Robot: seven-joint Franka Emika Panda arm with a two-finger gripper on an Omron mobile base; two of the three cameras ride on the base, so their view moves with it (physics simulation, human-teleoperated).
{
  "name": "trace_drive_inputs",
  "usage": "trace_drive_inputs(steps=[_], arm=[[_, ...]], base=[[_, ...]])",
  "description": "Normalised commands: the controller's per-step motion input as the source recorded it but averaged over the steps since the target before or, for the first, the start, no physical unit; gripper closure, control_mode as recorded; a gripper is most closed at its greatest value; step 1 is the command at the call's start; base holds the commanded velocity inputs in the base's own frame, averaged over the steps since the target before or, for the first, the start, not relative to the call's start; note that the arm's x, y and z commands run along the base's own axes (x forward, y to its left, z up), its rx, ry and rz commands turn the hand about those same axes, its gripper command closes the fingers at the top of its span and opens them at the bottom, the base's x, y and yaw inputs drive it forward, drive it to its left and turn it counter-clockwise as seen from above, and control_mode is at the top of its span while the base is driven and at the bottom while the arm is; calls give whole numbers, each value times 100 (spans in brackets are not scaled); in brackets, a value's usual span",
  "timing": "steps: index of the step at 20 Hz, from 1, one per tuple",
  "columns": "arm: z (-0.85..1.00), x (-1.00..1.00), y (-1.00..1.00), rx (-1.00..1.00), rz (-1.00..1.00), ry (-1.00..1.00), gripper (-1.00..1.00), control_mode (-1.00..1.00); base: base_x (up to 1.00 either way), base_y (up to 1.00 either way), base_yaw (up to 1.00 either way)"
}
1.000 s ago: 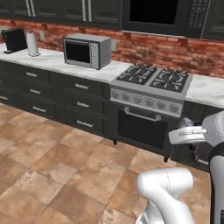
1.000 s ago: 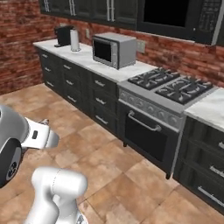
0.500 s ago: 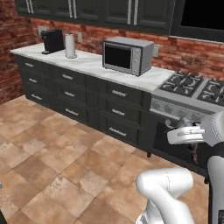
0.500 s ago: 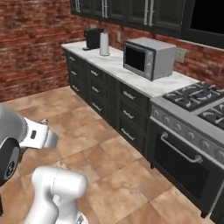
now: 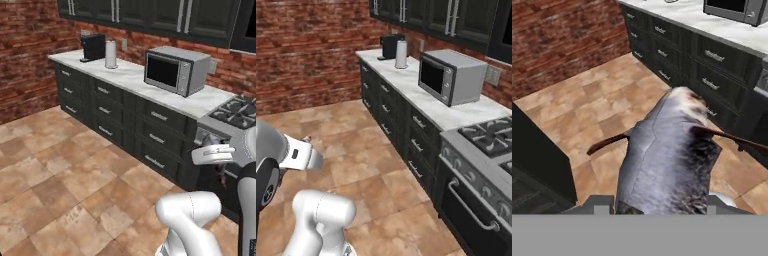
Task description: Gather the sweet potato and corn from the fridge and place them on a tray on the dining counter. Then gather the fish and steak from the fridge and place them on the other tray.
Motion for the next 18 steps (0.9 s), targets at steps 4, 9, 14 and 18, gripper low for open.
trace_drive_inputs(steps=[4,9,14,18], arm=[[0,0,0,0,0,0,100,100],[0,0,0,0,0,0,100,100],[0,0,0,0,0,0,100,100],[0,0,0,0,0,0,100,100]], base=[[78,-29,37],[86,-23,36],[88,-19,35],[93,-16,36]])
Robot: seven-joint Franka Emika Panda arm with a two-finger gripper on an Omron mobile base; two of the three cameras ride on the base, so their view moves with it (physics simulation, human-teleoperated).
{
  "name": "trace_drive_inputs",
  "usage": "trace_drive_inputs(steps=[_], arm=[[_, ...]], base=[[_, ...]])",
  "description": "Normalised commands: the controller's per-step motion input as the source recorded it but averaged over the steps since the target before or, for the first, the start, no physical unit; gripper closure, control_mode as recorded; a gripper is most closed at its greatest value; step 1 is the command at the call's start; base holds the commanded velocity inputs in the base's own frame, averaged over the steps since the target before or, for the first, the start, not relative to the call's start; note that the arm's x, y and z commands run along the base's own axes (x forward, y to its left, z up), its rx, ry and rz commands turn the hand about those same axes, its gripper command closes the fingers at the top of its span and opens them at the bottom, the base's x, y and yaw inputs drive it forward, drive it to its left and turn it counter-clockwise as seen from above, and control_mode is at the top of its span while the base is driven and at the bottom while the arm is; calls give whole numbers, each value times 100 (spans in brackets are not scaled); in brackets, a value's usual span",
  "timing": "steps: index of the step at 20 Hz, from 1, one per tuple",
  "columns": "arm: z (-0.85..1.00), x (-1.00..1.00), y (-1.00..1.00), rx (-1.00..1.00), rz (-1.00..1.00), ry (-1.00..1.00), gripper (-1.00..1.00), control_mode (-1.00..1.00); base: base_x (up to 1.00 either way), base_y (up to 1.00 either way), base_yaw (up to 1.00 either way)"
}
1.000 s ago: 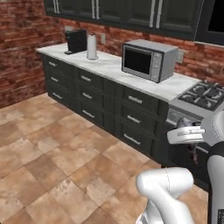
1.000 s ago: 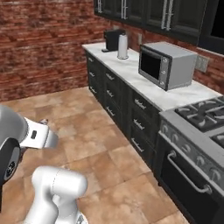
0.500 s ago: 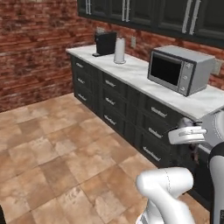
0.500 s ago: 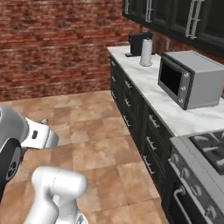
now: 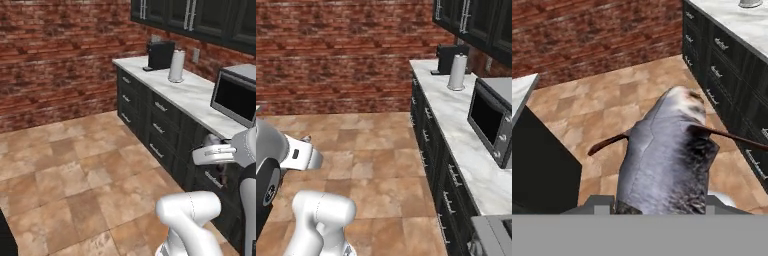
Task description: Gather the sweet potato and corn from the fridge and place them on a tray on the dining counter. Then gather the fish and steak from the fridge and place them on the other tray.
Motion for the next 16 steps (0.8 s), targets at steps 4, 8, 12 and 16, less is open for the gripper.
trace_drive_inputs(steps=[4,8,12,16], arm=[[0,0,0,0,0,0,100,100],[0,0,0,0,0,0,100,100],[0,0,0,0,0,0,100,100],[0,0,0,0,0,0,100,100]], base=[[99,-11,36],[100,-8,35],[98,-14,35],[93,-21,36]])
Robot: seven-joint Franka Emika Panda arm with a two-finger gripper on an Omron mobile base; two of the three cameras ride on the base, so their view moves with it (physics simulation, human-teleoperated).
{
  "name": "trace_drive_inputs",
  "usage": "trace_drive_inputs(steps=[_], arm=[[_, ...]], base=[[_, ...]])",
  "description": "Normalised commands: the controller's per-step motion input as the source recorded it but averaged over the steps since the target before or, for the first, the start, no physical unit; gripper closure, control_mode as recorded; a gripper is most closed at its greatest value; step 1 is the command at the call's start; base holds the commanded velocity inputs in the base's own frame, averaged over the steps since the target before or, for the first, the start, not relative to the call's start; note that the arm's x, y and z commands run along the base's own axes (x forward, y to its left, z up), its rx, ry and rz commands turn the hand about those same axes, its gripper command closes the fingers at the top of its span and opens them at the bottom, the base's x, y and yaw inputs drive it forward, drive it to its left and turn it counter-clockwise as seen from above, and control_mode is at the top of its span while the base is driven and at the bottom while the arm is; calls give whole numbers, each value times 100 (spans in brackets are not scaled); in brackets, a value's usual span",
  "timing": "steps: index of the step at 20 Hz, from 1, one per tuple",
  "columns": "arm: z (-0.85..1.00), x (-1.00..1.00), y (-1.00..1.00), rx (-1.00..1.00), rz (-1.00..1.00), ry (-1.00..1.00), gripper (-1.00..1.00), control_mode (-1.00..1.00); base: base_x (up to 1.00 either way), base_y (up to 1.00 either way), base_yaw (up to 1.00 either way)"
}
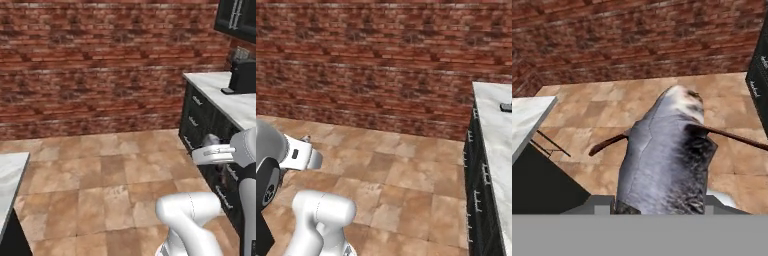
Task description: Gather the sweet potato and corn from the fridge and place them on a tray on the dining counter. Then gather the fish and steak from the fridge and place them on the other tray.
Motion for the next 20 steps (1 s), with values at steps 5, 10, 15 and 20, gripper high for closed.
trace_drive_inputs(steps=[5,10,15,20], arm=[[0,0,0,0,0,0,100,100],[0,0,0,0,0,0,100,100],[0,0,0,0,0,0,100,100],[0,0,0,0,0,0,100,100]], base=[[87,-25,38],[80,-30,42],[76,-30,43],[72,-33,43]])
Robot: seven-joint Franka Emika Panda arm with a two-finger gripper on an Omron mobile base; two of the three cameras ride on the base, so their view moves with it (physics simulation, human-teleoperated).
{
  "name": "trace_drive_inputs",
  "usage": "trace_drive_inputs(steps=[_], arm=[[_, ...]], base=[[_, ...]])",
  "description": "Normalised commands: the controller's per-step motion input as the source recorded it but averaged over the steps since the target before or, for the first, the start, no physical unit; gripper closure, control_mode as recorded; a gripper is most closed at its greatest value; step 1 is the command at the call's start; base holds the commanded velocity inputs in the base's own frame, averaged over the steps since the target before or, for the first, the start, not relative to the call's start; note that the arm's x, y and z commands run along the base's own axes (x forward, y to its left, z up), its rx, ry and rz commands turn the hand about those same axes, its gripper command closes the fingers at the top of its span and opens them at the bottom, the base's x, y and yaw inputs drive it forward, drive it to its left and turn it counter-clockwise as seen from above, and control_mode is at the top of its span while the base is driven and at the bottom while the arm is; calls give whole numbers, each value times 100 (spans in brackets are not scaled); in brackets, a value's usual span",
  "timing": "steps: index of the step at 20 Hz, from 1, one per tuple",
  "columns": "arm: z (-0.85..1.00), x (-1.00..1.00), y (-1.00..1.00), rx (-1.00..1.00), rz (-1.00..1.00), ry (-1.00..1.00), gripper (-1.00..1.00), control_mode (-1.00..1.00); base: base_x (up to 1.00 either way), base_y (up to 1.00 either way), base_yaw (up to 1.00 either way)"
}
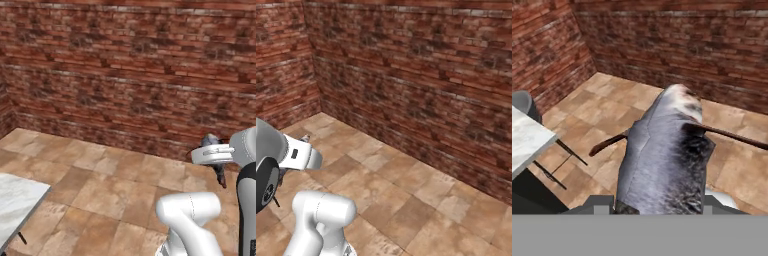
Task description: Gather the sweet potato and corn from the fridge and place them on a tray on the dining counter. Then gather the fish and steak from the fridge and place them on the other tray.
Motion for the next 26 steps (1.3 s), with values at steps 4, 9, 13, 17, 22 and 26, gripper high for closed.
trace_drive_inputs(steps=[4,9,13,17,22,26], arm=[[0,0,0,0,0,0,100,100],[0,0,0,0,0,0,100,100],[0,0,0,0,0,0,100,100],[0,0,0,0,0,0,100,100],[0,0,0,0,0,0,100,100],[0,0,0,0,0,0,100,100]], base=[[67,-36,45],[64,-37,45],[63,-37,45],[63,-38,45],[62,-38,45],[62,-38,44]])
